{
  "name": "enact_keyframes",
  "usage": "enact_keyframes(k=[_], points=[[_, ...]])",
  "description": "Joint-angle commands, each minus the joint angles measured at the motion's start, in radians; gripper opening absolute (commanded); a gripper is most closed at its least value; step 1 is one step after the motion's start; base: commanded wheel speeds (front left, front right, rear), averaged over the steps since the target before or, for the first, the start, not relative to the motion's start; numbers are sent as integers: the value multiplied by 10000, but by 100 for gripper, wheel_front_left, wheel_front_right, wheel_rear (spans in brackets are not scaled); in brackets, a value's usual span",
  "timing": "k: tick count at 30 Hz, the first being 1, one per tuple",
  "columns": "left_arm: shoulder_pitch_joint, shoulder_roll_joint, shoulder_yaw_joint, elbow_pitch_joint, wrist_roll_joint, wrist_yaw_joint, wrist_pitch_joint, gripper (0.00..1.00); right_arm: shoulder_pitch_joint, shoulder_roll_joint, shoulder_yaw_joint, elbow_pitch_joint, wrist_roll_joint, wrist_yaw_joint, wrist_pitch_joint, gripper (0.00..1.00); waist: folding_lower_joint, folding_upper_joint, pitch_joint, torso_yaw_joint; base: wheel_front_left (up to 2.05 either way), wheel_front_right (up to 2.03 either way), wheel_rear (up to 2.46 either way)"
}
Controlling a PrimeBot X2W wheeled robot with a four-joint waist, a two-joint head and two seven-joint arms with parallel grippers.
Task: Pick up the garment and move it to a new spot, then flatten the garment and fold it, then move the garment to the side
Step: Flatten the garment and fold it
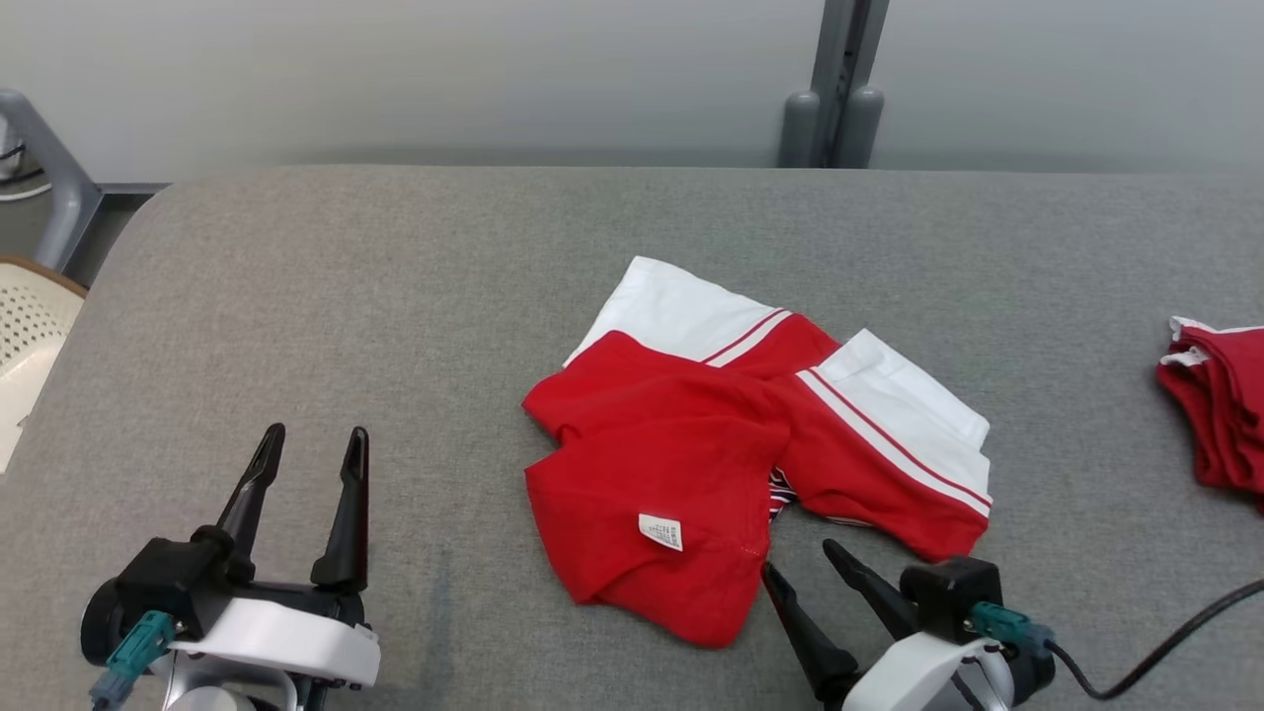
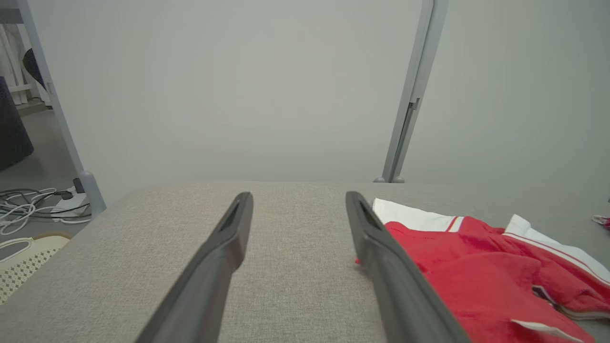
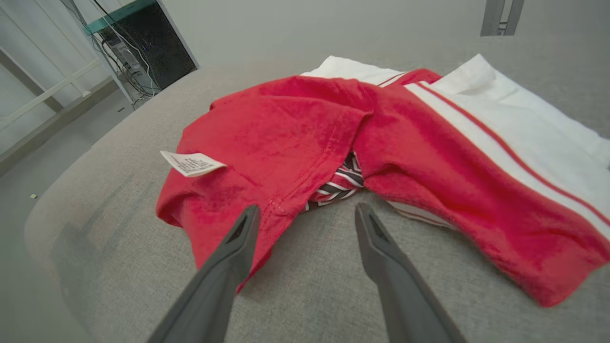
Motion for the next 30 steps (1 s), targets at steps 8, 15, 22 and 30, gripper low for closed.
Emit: enact_keyframes(k=[8,15,22,30], points=[[-560,-103,-5,188,195,-179,-87,100,-1114,-64,897,1250,767,1,-515,42,0,-1,478,438,0,0,0],[-621,-180,90,248,284,-198,-102,100,-1490,-66,1245,1643,1299,1,-644,0,0,-1,583,430,0,0,0],[-612,-197,206,322,378,-253,-108,100,-1766,-293,1059,1040,813,1,-977,0,0,-1,571,148,0,0,0],[-526,-183,323,224,466,-303,-112,100,-1158,-690,-1288,-1485,-458,1,-830,0,0,-1,615,-333,0,0,0]])
